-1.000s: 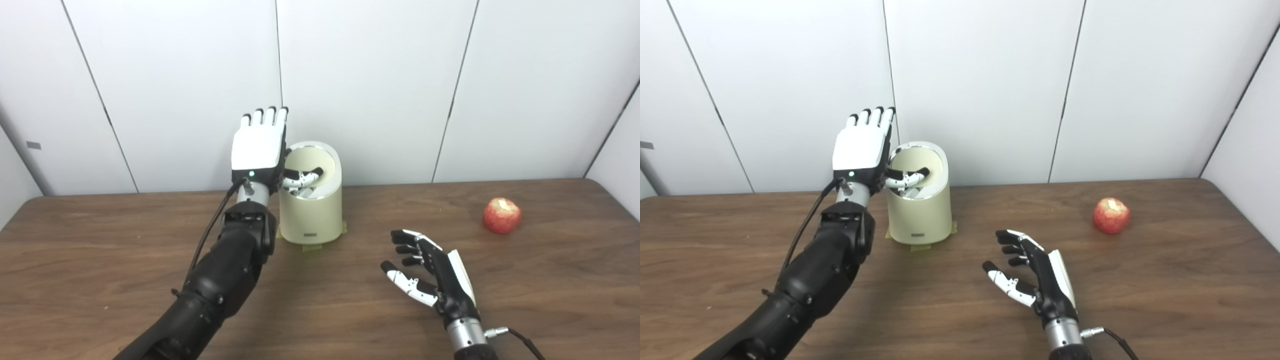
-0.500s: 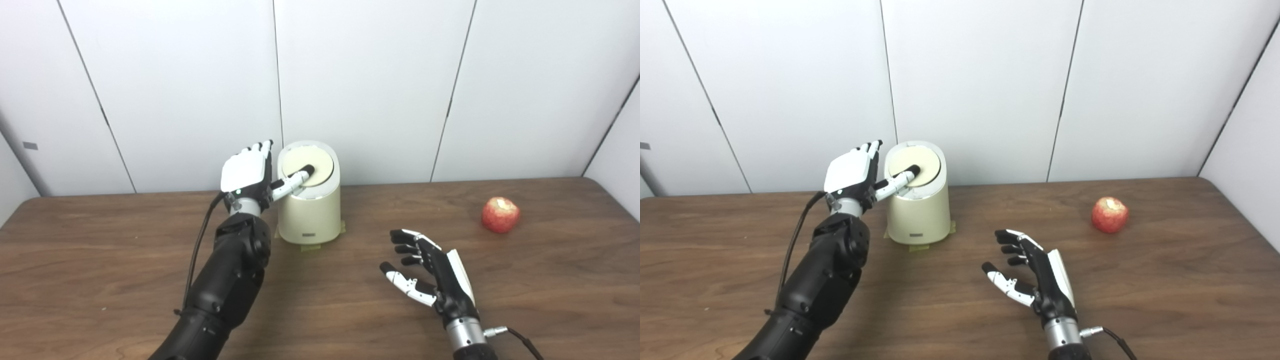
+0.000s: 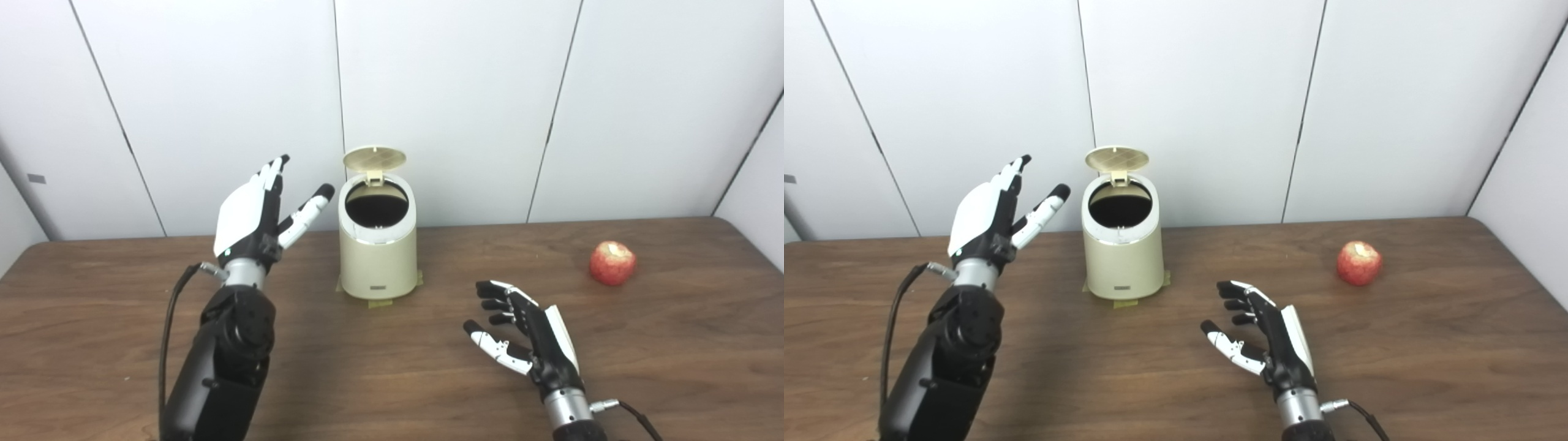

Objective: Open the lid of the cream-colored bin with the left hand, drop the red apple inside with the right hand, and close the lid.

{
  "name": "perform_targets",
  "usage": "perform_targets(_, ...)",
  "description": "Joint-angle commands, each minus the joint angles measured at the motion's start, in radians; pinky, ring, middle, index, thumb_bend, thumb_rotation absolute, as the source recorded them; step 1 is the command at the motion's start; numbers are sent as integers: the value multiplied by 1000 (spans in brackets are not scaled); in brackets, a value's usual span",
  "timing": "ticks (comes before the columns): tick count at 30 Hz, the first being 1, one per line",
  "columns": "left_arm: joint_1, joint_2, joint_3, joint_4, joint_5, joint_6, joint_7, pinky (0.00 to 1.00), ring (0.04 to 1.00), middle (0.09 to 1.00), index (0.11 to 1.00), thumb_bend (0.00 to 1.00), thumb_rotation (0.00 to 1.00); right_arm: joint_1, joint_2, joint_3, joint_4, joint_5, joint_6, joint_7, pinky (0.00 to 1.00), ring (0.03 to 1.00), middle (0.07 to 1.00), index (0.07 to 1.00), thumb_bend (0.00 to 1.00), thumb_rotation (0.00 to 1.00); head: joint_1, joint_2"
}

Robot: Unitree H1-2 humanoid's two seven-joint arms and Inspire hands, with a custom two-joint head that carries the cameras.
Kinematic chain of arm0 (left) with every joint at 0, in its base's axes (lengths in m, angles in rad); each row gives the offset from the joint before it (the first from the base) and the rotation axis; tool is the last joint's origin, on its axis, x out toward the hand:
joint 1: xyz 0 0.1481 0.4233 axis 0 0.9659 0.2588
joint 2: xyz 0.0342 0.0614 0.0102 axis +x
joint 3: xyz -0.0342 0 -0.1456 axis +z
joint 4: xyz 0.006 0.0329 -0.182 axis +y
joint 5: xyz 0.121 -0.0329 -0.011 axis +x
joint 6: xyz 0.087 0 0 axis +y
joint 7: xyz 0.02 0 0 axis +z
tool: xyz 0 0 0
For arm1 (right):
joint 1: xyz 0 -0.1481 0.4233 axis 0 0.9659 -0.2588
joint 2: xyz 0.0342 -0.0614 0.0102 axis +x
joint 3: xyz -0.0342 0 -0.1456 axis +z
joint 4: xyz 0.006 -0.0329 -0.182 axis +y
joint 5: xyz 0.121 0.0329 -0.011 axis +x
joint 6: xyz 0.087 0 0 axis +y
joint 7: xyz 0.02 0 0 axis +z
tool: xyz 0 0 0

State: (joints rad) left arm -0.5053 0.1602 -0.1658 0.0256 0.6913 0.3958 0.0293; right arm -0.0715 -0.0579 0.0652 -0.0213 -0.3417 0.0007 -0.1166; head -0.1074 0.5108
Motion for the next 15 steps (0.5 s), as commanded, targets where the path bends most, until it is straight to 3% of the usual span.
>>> perform_targets(1, -21, 15, 17, -64, -14, -41, 21, 1000, 1000, 1000, 997, 629, 1000, -32, 3, 1, -14, -14, -22, -18, 639, 727, 750, 738, 237, 276, -3, 1)
perform_targets(3, 18, 24, 35, -96, -40, -68, 31, 983, 1000, 1000, 988, 604, 1000, -34, 8, -3, -24, -29, -8, -28, 636, 729, 751, 737, 244, 297, -2, 4)
perform_targets(4, 45, 31, 46, -99, -63, -113, 48, 973, 1000, 1000, 985, 589, 1000, -36, 13, -7, -29, -38, -3, -38, 625, 725, 748, 733, 248, 303, -1, 3)
perform_targets(7, 115, 47, 90, -69, -173, -307, 96, 935, 993, 990, 968, 538, 1000, -43, 27, -18, -54, -66, 25, -63, 497, 642, 689, 732, 255, 262, -4, -1)
perform_targets(10, 172, 41, 145, -38, -331, -471, 91, 926, 966, 964, 941, 436, 1000, -49, 21, -14, -95, -136, 37, -92, 460, 615, 671, 726, 259, 276, -5, -1)
perform_targets(11, 194, 38, 161, -34, -380, -506, 81, 901, 948, 948, 931, 398, 1000, -52, 8, -10, -122, -171, 49, -90, 519, 661, 704, 728, 280, 344, -5, -1)
perform_targets(13, 230, 34, 181, -41, -443, -545, 62, 882, 937, 944, 936, 354, 1000, -62, -23, 1, -172, -247, 74, -75, 589, 721, 765, 752, 367, 379, -5, -1)
perform_targets(14, 247, 32, 187, -51, -465, -557, 54, 876, 931, 940, 935, 346, 1000, -73, -57, 12, -193, -307, 86, -56, 612, 740, 786, 767, 441, 382, -5, -1)
perform_targets(15, 264, 33, 191, -61, -481, -567, 47, 861, 920, 936, 931, 348, 1000, -86, -90, 20, -217, -363, 113, -25, 658, 779, 821, 801, 572, 450, -11, -2)
